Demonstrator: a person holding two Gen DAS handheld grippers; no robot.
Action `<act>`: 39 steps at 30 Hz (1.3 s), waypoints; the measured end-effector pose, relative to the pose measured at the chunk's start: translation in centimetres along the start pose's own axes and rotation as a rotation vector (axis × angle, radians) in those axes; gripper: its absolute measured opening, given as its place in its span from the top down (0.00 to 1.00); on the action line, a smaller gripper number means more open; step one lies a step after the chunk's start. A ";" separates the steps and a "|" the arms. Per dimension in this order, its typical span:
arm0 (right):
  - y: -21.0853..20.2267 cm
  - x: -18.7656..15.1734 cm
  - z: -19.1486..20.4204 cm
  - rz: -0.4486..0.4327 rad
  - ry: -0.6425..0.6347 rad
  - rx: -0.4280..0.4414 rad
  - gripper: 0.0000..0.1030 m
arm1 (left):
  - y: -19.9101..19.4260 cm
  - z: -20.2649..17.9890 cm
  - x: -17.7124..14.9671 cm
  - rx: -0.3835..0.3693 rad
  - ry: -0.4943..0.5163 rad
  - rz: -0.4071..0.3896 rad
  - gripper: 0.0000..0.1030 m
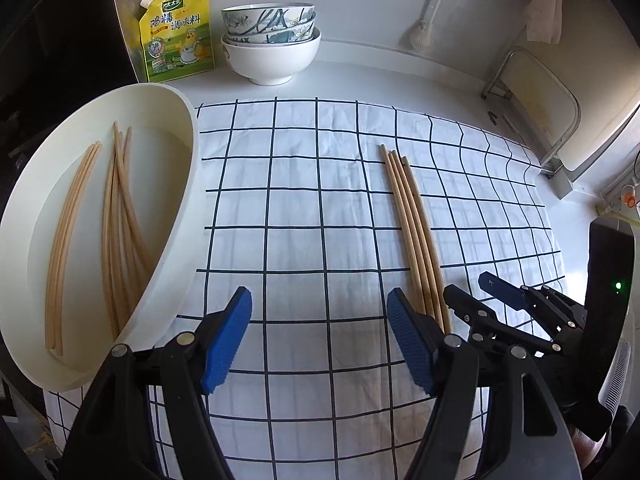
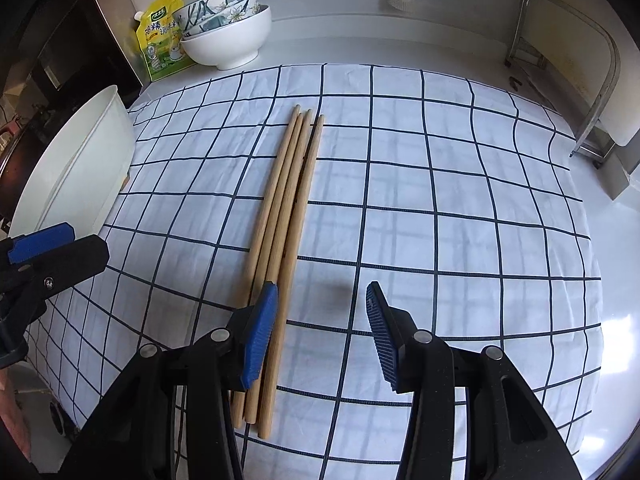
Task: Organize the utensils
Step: 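Move the right tool back over the remaining chopsticks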
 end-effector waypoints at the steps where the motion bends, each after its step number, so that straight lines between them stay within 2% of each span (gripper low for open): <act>1: 0.1 -0.1 0.0 0.001 -0.003 -0.001 0.57 | 0.0 0.0 -0.1 0.001 0.001 0.002 0.33; 12: 0.3 -0.4 0.1 0.006 -0.025 -0.010 0.57 | 0.5 -0.4 -0.2 -0.003 0.005 0.011 0.33; 21: -0.1 -0.1 -2.8 -0.010 0.018 -0.033 0.57 | 1.4 -2.1 -0.2 -0.022 0.026 0.020 0.33; 25: -0.3 -0.2 -4.1 -0.016 0.035 -0.047 0.57 | 2.5 -3.3 -0.5 -0.039 0.038 0.022 0.33; 28: -0.4 -0.3 -4.8 -0.018 0.045 -0.051 0.57 | 4.0 -4.2 -1.0 -0.057 0.045 0.060 0.33; 39: -1.8 -0.4 -5.4 -0.055 0.063 -0.025 0.56 | 6.5 -5.5 -1.9 -0.027 0.077 0.093 0.32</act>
Point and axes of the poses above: each gripper's, at about its wrist camera, not at the fingertips, and y roughly the way its jaws point, z to its left, x to its top, the point moved 5 cm from there along y, roughly the way its jaws point, and after that the axes turned 7 degrees about -z, right-handed, at the moved point
